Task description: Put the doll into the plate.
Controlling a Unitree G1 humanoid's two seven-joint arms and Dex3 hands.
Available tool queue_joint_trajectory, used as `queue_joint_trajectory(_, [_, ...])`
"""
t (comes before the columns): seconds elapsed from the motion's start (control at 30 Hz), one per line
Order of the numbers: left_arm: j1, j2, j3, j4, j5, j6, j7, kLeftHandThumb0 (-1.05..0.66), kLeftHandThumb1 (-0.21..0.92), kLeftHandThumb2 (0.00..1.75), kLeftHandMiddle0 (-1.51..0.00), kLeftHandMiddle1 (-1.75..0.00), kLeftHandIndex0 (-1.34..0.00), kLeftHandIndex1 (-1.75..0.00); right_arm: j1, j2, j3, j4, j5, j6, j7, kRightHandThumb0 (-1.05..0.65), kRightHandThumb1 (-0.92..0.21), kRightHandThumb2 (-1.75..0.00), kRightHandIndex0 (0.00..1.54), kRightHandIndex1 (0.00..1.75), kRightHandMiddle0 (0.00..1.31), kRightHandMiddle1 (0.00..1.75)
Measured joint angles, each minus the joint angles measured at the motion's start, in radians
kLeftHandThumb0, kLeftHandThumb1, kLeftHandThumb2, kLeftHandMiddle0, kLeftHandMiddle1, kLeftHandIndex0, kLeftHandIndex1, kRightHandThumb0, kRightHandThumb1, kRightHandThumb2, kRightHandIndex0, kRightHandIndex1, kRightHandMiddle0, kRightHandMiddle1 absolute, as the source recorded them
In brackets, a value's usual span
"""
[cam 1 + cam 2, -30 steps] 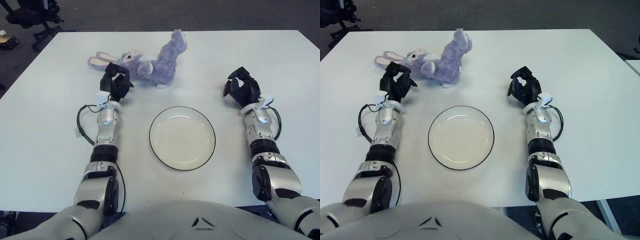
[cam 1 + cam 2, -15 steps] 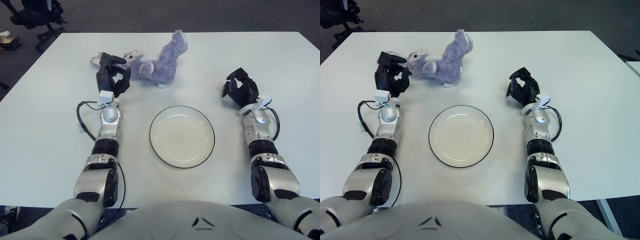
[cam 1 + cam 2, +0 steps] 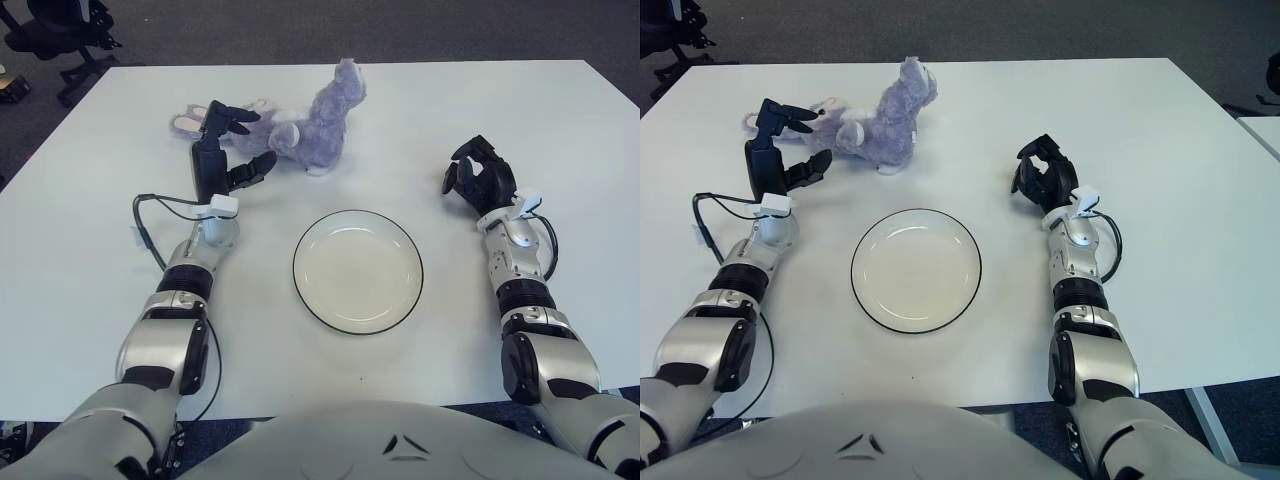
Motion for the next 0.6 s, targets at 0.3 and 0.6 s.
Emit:
queue_joint_trajectory(0.3, [0.000,0.089,-0.055,-0.093,0.009,0.073,-0.056,0.00,0.91,0.34,-0.31,-1.51,-0.42,-1.43,-0.003,0.001,0.005,-0.002,-0.003,0.000,-0.008,-0.38,-0.69,-0.83,0.88,1.75,0.35,1.75])
queue_joint_trajectory(0.6, [-0.004,0.137,-0.068,-0.153,-0.028,0.104,-0.130,-0.33,0.90,0.18,-0.23,-0.88,-0.31,-1.23,0.000,0.003,0.009,-0.003,-0.004,0.004,-0.011,-0.38,-0.68,-0.83,0.89,1.75,0.35,1.75])
